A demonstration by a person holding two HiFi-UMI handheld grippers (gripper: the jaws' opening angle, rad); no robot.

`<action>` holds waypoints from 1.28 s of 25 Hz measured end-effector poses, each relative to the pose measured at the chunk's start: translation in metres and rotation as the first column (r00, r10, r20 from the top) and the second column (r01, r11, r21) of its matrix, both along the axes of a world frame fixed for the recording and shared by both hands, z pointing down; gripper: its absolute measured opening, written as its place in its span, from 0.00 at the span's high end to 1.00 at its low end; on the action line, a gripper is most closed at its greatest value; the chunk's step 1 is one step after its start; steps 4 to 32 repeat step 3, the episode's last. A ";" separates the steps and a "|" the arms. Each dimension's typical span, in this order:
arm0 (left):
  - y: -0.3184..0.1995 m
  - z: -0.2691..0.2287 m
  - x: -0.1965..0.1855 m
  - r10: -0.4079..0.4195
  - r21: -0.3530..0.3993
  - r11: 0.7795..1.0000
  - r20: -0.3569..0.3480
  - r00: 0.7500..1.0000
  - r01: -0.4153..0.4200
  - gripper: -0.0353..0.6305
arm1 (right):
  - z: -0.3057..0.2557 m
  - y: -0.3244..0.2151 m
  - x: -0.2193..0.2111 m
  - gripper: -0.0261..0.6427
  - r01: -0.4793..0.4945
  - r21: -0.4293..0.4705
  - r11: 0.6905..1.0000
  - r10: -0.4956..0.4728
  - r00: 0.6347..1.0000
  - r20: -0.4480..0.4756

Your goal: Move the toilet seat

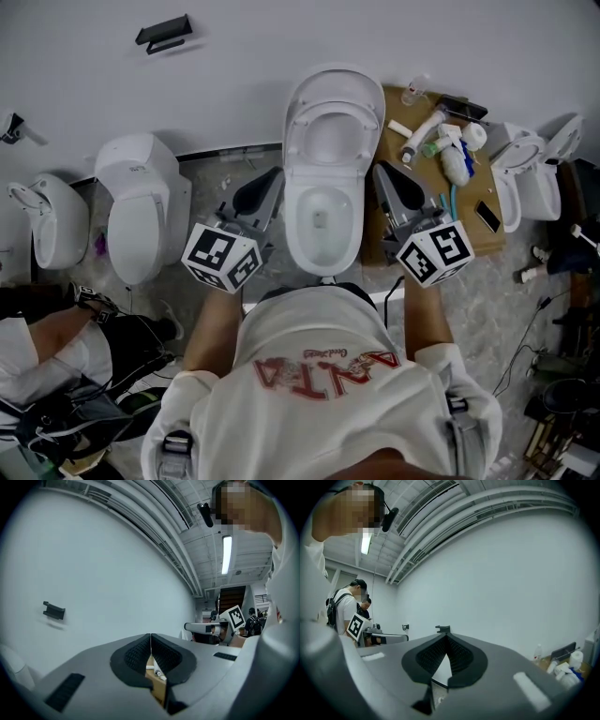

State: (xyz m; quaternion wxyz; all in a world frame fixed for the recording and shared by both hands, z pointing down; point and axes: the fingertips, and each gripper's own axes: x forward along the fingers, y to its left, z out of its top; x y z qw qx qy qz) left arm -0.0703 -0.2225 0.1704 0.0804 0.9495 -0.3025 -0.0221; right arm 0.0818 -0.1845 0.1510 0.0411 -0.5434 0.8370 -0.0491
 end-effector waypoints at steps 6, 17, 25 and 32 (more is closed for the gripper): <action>-0.001 0.000 0.001 0.005 -0.001 1.000 0.000 1.000 -0.005 0.93 | 0.001 -0.002 0.000 0.96 -0.002 -0.005 1.000 0.002 1.000 0.000; -0.001 0.000 0.001 0.005 -0.001 1.000 0.000 1.000 -0.005 0.93 | 0.001 -0.002 0.000 0.96 -0.002 -0.005 1.000 0.002 1.000 0.000; -0.001 0.000 0.001 0.005 -0.001 1.000 0.000 1.000 -0.005 0.93 | 0.001 -0.002 0.000 0.96 -0.002 -0.005 1.000 0.002 1.000 0.000; -0.001 0.000 0.001 0.005 -0.001 1.000 0.000 1.000 -0.005 0.93 | 0.001 -0.002 0.000 0.96 -0.002 -0.005 1.000 0.002 1.000 0.000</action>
